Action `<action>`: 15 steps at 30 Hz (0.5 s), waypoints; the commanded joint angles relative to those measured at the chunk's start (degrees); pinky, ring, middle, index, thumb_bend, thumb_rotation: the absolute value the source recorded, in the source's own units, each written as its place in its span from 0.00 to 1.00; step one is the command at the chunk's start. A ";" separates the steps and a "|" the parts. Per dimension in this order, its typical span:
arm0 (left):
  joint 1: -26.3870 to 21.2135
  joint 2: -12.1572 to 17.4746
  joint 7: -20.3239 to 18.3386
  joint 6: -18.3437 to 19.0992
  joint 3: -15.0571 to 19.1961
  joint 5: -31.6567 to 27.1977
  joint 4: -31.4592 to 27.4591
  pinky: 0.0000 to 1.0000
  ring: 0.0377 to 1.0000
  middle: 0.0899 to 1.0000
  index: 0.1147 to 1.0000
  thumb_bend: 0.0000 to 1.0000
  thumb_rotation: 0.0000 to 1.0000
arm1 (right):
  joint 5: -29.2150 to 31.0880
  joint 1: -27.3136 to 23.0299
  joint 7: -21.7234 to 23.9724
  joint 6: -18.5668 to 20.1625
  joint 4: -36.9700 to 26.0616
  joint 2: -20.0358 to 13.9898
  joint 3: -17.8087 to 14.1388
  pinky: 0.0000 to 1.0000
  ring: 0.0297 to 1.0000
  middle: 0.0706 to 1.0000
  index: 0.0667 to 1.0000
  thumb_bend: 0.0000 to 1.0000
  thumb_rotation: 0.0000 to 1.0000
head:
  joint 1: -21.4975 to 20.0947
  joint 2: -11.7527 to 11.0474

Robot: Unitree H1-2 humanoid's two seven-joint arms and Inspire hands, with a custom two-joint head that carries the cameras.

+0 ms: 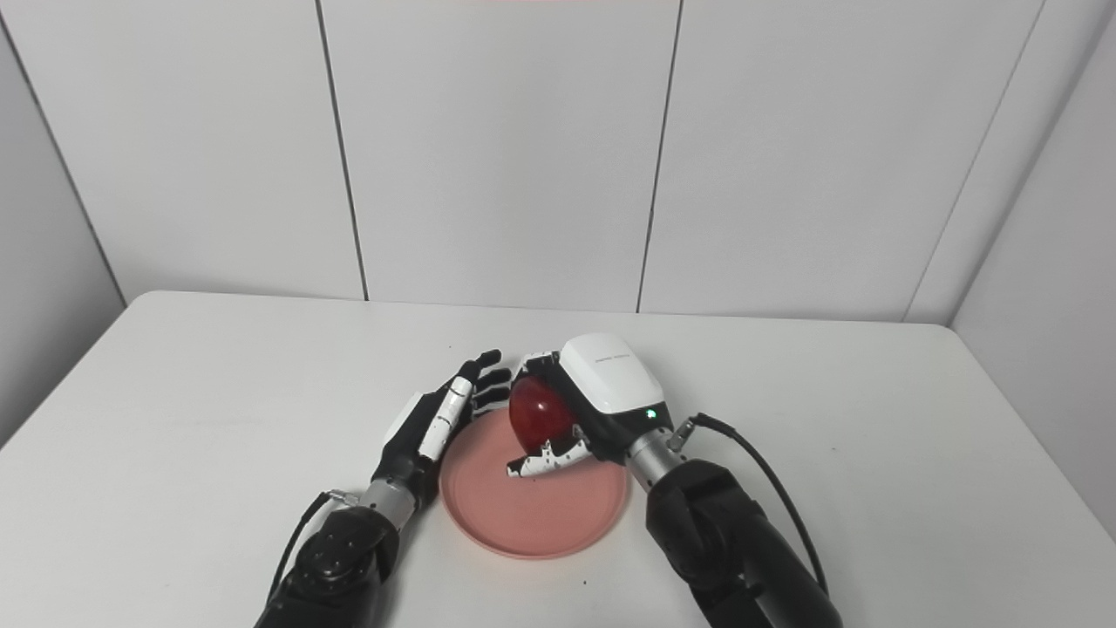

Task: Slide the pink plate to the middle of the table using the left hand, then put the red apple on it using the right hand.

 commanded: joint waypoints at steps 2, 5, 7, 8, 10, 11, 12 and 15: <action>1.16 -1.75 -1.05 2.51 -1.38 0.76 3.04 0.79 0.85 0.85 0.86 0.67 0.98 | -0.04 -1.56 -0.64 -2.80 -1.15 -0.53 -0.05 0.16 0.20 0.25 0.44 0.49 0.17 | 0.15 0.04; 1.07 -1.69 -0.95 2.62 -1.58 1.10 3.25 0.80 0.85 0.85 0.88 0.69 0.99 | 0.17 -1.25 -0.88 -3.36 -0.75 -0.80 0.19 0.15 0.19 0.25 0.44 0.50 0.17 | 0.15 0.04; 1.04 -1.71 -0.99 2.74 -1.57 1.06 3.38 0.81 0.86 0.85 0.88 0.70 0.99 | 0.15 -1.09 -0.55 -3.10 -0.77 -0.84 0.14 0.15 0.19 0.24 0.44 0.50 0.17 | -0.05 0.11; 1.04 -1.74 -0.95 2.76 -1.56 1.07 3.40 0.81 0.86 0.85 0.88 0.70 0.99 | 0.12 -1.03 -0.36 -2.94 -0.84 -0.85 0.10 0.15 0.19 0.24 0.44 0.50 0.17 | -0.05 0.11; 1.11 -1.85 -0.69 3.24 -1.56 1.19 3.12 0.82 0.86 0.85 0.87 0.71 0.98 | -0.15 -0.97 -0.15 -2.91 -0.87 -1.05 0.15 0.15 0.19 0.25 0.44 0.50 0.17 | -0.01 0.14; 1.09 -1.87 -0.73 3.36 -1.57 1.16 3.12 0.82 0.86 0.85 0.87 0.71 0.98 | -0.28 -0.95 -0.01 -2.89 -0.90 -1.16 0.19 0.16 0.20 0.25 0.44 0.50 0.17 | 0.00 0.20; 1.08 -1.88 -0.78 3.40 -1.58 1.14 3.14 0.82 0.86 0.85 0.87 0.72 0.98 | -0.37 -0.93 0.11 -2.87 -0.92 -1.23 0.20 0.16 0.20 0.26 0.44 0.50 0.17 | 0.00 0.20; 0.91 -1.92 -0.90 3.22 -1.57 1.12 3.55 0.81 0.86 0.85 0.88 0.72 0.99 | -0.53 -0.77 0.58 -2.76 -1.03 -1.30 0.25 0.17 0.21 0.26 0.44 0.50 0.17 | -0.10 0.22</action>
